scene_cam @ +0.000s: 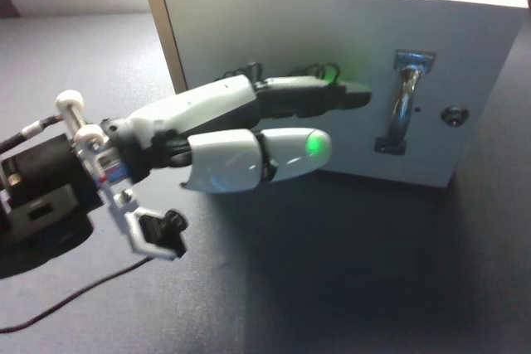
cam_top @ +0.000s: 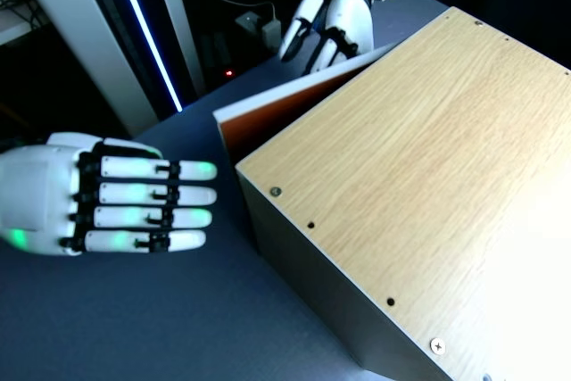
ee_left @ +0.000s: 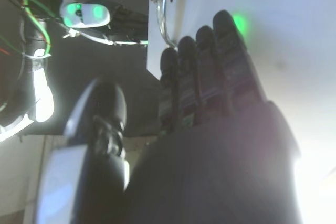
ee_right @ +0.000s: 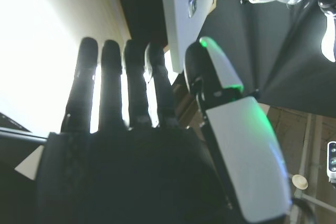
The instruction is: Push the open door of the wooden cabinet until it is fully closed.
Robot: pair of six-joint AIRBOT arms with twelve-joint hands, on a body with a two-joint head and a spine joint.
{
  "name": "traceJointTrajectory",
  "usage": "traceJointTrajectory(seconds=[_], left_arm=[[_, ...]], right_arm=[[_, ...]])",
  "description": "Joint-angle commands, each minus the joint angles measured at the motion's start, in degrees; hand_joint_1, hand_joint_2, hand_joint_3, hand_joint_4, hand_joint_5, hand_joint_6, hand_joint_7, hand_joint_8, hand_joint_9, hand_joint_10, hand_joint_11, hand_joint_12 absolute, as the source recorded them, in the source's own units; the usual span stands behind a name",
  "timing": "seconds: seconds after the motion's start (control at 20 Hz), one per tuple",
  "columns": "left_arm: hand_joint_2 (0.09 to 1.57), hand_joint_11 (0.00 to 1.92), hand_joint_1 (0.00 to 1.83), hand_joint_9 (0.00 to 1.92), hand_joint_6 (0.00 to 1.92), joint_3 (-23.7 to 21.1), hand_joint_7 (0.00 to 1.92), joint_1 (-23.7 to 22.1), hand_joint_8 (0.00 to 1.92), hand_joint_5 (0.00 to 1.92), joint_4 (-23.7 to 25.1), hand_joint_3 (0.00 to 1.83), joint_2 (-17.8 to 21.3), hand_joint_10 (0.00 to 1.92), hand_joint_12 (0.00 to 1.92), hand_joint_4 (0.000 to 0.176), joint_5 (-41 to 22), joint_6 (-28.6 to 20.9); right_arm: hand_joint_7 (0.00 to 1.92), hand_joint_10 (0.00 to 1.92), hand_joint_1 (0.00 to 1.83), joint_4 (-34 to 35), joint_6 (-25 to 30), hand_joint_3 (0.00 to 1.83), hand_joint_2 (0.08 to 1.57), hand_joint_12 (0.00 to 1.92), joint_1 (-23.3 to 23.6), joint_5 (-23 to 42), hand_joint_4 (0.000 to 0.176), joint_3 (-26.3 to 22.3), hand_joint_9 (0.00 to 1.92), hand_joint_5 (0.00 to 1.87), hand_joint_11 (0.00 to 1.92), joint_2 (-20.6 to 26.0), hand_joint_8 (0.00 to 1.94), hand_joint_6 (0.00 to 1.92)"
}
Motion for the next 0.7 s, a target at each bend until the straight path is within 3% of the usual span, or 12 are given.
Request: traceJointTrajectory(seconds=[0.0, 0.2, 0.3, 0.45, 0.65], left_arm=[[1.50, 0.32, 0.20, 0.32, 0.00, 0.6, 0.29, -1.5, 0.00, 0.27, -1.4, 0.00, -0.6, 0.01, 0.03, 0.000, -6.1, -0.4], [1.44, 0.39, 0.29, 0.46, 0.01, 1.4, 0.40, -3.3, 0.01, 0.32, -2.5, 0.00, -1.7, 0.02, 0.08, 0.000, -4.4, -0.4], [1.45, 0.30, 0.37, 0.35, 0.00, 2.4, 0.34, -3.8, 0.00, 0.32, -3.3, 0.00, -2.3, 0.00, 0.05, 0.000, -3.8, -0.4], [1.46, 0.20, 0.40, 0.27, 0.00, 3.8, 0.28, -4.4, 0.00, 0.28, -5.6, 0.00, -3.0, 0.00, 0.01, 0.000, -2.6, -0.4], [1.48, 0.22, 0.33, 0.28, 0.00, 4.7, 0.29, -4.5, 0.00, 0.25, -7.4, 0.01, -3.3, 0.00, 0.01, 0.000, -2.6, -0.4]], right_arm=[[0.20, 0.01, 0.44, 1.5, 0.4, 0.00, 1.45, 0.39, 0.3, 7.0, 0.000, 0.2, 0.16, 0.23, 0.00, -0.1, 0.00, 0.00], [0.20, 0.00, 0.44, 1.6, 0.4, 0.00, 1.47, 0.35, 0.3, 7.0, 0.000, 0.4, 0.16, 0.24, 0.00, -0.4, 0.01, 0.01], [0.24, 0.01, 0.43, 1.6, 0.4, 0.00, 1.49, 0.10, 0.3, 7.0, 0.000, 0.4, 0.12, 0.28, 0.00, -0.4, 0.01, 0.01], [0.21, 0.00, 0.46, 1.6, 0.4, 0.00, 1.52, 0.32, 0.3, 7.0, 0.000, 0.4, 0.12, 0.30, 0.00, -0.4, 0.00, 0.00], [0.19, 0.01, 0.53, 1.5, 0.4, 0.00, 1.52, 0.36, 0.3, 7.0, 0.000, 0.4, 0.12, 0.28, 0.00, -0.4, 0.00, 0.00]])
